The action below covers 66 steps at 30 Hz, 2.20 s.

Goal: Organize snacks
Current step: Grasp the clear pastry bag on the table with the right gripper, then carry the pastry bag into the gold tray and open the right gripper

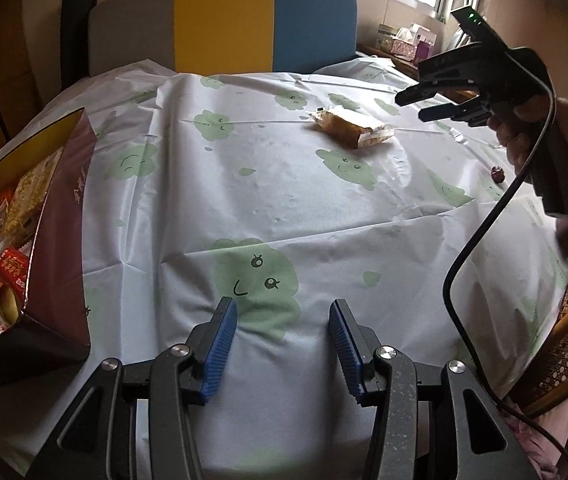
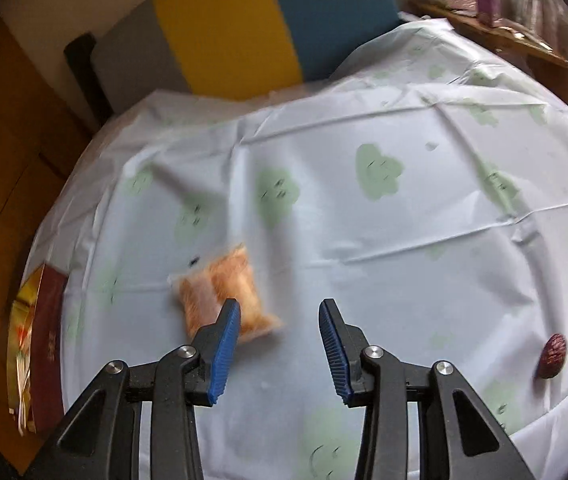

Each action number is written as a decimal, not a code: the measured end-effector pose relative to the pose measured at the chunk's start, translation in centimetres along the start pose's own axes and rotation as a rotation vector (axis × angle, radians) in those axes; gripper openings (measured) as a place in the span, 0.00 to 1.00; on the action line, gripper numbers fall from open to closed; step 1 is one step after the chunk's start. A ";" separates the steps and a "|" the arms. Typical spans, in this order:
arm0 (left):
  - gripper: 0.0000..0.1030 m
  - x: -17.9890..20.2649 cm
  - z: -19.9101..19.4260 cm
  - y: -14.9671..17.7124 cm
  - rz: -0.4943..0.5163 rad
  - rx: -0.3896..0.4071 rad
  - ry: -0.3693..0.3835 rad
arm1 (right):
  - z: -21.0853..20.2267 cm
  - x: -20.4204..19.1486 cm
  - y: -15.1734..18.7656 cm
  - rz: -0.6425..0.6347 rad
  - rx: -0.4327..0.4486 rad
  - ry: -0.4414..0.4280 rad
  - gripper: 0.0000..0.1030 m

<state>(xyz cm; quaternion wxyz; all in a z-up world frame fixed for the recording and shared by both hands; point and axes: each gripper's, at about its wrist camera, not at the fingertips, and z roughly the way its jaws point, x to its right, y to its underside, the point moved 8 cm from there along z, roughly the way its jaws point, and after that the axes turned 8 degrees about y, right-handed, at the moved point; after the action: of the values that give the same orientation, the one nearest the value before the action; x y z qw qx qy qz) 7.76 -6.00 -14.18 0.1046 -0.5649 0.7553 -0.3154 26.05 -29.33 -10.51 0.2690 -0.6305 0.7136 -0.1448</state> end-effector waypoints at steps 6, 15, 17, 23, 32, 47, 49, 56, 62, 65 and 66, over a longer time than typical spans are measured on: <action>0.47 -0.2 0.1 -0.9 -0.035 -0.027 -0.022 | 1.0 0.9 0.8 0.015 -0.058 0.058 0.38; 0.47 -1.3 -0.7 -7.2 -0.098 0.055 -0.004 | 0.5 0.3 0.8 0.044 -0.033 -0.021 0.38; 0.47 -1.3 -0.5 -8.7 -0.120 0.065 0.012 | 0.5 0.5 0.6 0.058 -0.034 -0.031 0.38; 0.47 -0.2 2.4 -13.4 -0.199 0.062 0.156 | 0.7 0.0 0.5 0.164 -0.062 -0.187 0.38; 0.43 1.5 7.6 -16.3 -0.212 0.032 0.220 | 1.5 0.6 0.4 0.272 -0.097 -0.259 0.39; 0.42 2.8 12.6 -16.4 -0.244 -0.010 0.251 | 5.4 -1.3 0.6 0.222 -0.182 -0.281 0.39; 0.33 3.1 12.7 -16.5 -0.228 -0.007 0.269 | 5.7 -1.9 1.0 0.191 -0.202 -0.276 0.39; 0.20 4.3 11.5 -16.4 -0.111 0.012 0.234 | 5.6 -2.1 1.1 0.139 -0.216 -0.265 0.36; 0.20 2.8 9.8 -14.8 -0.115 0.019 0.217 | 5.1 -4.1 2.2 0.050 -0.249 -0.284 0.35; 0.20 2.3 8.7 -13.5 -0.138 0.022 0.233 | 5.1 -5.3 3.2 0.005 -0.286 -0.310 0.36; 0.20 2.2 8.2 -13.2 -0.145 0.026 0.233 | 5.0 -5.6 3.5 -0.006 -0.292 -0.317 0.36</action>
<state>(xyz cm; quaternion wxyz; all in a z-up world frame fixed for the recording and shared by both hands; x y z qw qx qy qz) 21.62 -13.10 -12.34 0.0003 -0.5762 0.7152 -0.3956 26.37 -22.60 -15.35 0.2832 -0.6799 0.6737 0.0605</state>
